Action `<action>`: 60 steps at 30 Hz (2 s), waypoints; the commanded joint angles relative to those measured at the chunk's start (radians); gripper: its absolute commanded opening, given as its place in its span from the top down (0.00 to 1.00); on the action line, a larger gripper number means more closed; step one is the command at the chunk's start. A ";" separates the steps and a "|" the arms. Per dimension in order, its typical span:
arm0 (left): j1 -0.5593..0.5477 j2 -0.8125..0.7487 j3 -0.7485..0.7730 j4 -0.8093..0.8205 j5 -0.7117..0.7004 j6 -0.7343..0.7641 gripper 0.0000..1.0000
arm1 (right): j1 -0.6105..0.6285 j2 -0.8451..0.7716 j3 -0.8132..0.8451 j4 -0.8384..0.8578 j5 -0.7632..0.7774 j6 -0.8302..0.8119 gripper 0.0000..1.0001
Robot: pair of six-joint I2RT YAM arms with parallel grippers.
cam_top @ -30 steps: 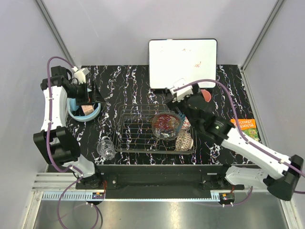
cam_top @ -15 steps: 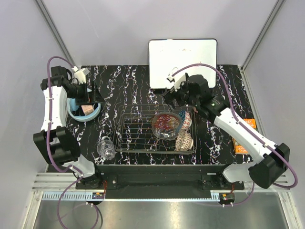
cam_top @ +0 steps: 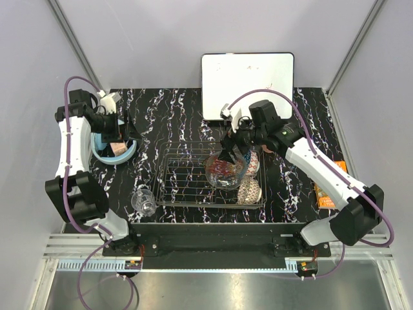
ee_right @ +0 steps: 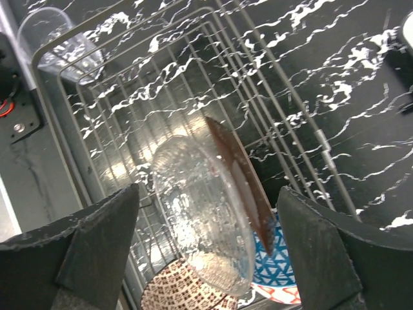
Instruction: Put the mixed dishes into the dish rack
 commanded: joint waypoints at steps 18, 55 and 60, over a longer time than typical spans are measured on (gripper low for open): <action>0.007 -0.051 0.030 0.024 0.002 0.014 0.01 | -0.003 0.086 0.000 -0.009 0.088 -0.012 0.23; 0.005 -0.051 0.038 0.023 -0.001 0.004 0.01 | -0.003 -0.228 -0.235 0.224 0.189 0.015 0.97; 0.005 -0.054 0.038 0.023 0.004 0.001 0.01 | 0.007 -0.290 -0.279 0.269 0.224 -0.018 1.00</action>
